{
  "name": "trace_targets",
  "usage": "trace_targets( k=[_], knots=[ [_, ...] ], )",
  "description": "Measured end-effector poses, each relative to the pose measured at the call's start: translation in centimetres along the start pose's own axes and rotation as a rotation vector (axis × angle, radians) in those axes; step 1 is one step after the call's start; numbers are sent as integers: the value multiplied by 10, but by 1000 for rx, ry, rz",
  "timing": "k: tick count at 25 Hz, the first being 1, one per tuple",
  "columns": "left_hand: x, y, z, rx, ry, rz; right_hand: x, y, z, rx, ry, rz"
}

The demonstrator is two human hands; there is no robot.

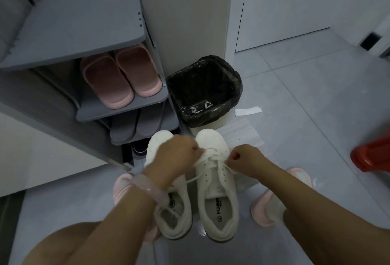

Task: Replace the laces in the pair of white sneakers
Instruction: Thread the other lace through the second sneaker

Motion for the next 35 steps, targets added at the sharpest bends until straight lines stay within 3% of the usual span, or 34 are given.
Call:
trace_targets(
  k=[2,5,8,12,17,19,21,22,24,26,32,35],
  knots=[
    [20,-25,-1,-26,-41,-38,0,4,1,-24,-60,-350],
    [24,-45,-5,-15,-73,-32,-3,3,6,-268,-230,-1010],
    [22,-53,-7,-39,-59,176,-8,-3,8,-409,-255,-1214],
    [16,-55,-10,-45,9,298,-8,-4,9,-368,-239,-1379],
    [10,-57,-14,-23,36,348,-2,-1,6,-306,-186,-1147],
    [9,-58,-14,-26,31,340,3,3,5,-207,-202,-908],
    [9,-57,-14,-23,29,335,0,19,4,58,-7,-401],
    [9,-56,-14,-24,33,339,-8,20,5,83,154,-195],
    [11,-56,-13,-36,39,351,-18,8,10,-97,331,25],
    [18,-48,-10,-77,21,338,-18,-8,13,-220,333,137],
    [19,33,25,-404,-240,581,-15,-14,7,-171,297,149],
    [18,36,38,-498,-298,589,-14,-16,5,-158,277,156]
  ],
)
Point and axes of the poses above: each hand's wrist, its own z-axis away from the middle knuckle, its own y-axis out of the back of the hand, x = y × z, the point moved 5 cm from there along -z, towards the middle knuckle, and after that the axes turned 8 degrees about -y, right-handed, at the moved point
